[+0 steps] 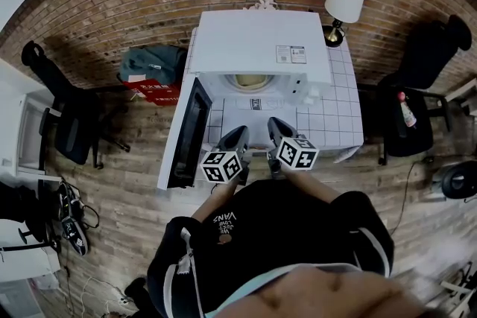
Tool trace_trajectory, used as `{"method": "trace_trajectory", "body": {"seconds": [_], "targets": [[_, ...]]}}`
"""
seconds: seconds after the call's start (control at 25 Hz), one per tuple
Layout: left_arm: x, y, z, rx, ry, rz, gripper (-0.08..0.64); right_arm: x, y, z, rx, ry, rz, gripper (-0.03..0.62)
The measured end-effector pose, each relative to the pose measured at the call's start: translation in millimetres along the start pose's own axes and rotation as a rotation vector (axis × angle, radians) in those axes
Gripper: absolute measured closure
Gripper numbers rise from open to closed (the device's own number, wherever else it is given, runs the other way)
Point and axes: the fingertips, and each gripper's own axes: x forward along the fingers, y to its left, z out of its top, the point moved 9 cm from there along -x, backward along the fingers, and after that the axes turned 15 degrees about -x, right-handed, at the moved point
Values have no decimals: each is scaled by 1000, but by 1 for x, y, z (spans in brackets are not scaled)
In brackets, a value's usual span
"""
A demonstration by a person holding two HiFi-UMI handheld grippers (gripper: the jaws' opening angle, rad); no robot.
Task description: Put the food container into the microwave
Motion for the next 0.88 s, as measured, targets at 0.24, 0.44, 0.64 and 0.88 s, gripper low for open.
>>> {"method": "trace_trajectory", "body": {"seconds": [0.24,0.44,0.64,0.88], "targets": [[-7,-1,-9,-7,-2,6,541,-8,4,-7,-18,27,13,586],[-13,-3,-16,-13,-5,15,543,-15,4,-13,-16,39,17,586],[-18,-4,-22,-17,-8,25,543,-21,5,-17,-20,53,24,586],[-21,-8,-27,-21,-1,24,545,-25,7,-17,-36,67,33,586]]}}
